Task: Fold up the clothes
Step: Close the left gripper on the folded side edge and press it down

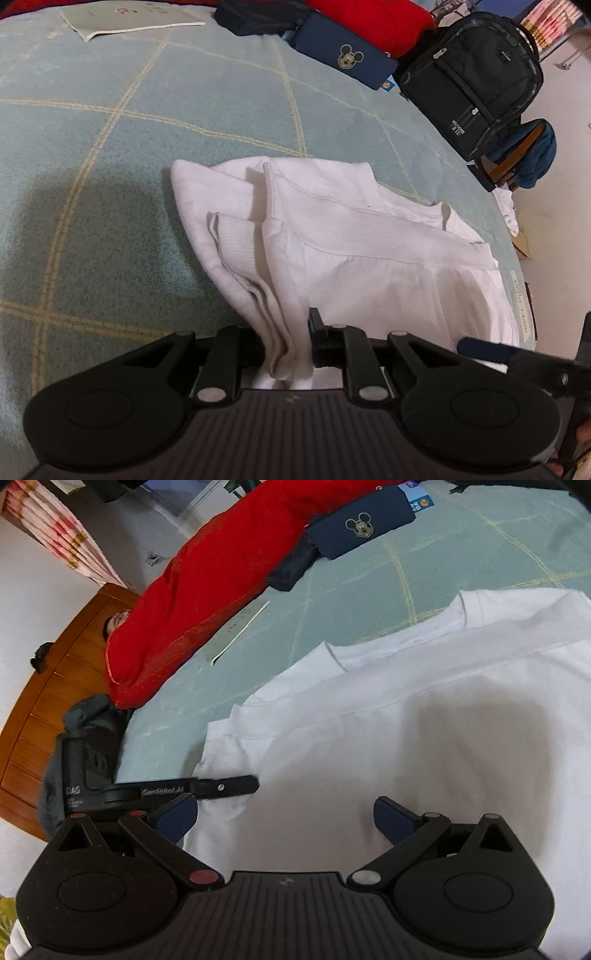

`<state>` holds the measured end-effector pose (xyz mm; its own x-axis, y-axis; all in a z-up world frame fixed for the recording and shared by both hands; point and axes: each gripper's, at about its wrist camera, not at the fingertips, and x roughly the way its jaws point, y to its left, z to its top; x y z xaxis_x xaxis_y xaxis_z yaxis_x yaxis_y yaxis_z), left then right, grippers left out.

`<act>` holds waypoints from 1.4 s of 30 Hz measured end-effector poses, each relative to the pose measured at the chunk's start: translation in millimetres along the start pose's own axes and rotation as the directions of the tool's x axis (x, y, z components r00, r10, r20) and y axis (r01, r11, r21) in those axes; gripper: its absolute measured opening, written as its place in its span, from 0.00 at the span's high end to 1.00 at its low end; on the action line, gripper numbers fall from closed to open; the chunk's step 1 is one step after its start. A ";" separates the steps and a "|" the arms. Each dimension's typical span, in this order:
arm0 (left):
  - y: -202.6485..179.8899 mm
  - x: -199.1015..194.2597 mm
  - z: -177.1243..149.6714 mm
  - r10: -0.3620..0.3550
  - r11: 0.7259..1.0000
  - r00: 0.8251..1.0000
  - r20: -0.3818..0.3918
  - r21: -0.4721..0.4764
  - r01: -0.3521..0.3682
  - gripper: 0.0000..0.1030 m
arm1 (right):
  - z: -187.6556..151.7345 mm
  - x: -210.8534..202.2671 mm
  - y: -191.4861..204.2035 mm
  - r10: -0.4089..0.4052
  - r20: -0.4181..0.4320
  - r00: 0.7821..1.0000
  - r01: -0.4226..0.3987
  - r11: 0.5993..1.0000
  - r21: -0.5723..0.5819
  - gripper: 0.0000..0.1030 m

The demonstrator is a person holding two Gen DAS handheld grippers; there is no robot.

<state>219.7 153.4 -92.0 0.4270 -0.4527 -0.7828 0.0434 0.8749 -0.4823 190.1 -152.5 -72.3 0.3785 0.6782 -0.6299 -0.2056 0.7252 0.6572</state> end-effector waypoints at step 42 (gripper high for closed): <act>-248.4 11.3 6.3 0.045 0.986 0.998 -0.032 0.164 -0.039 0.85 | -38.0 -170.4 -122.7 0.053 0.420 0.906 -0.040 0.998 -0.041 0.00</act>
<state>219.4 -67.9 21.4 0.3993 -0.4185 -0.8157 0.1746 0.9082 -0.3805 116.5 -352.5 -61.4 0.7114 0.6025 -0.3617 -0.2569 0.7020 0.6642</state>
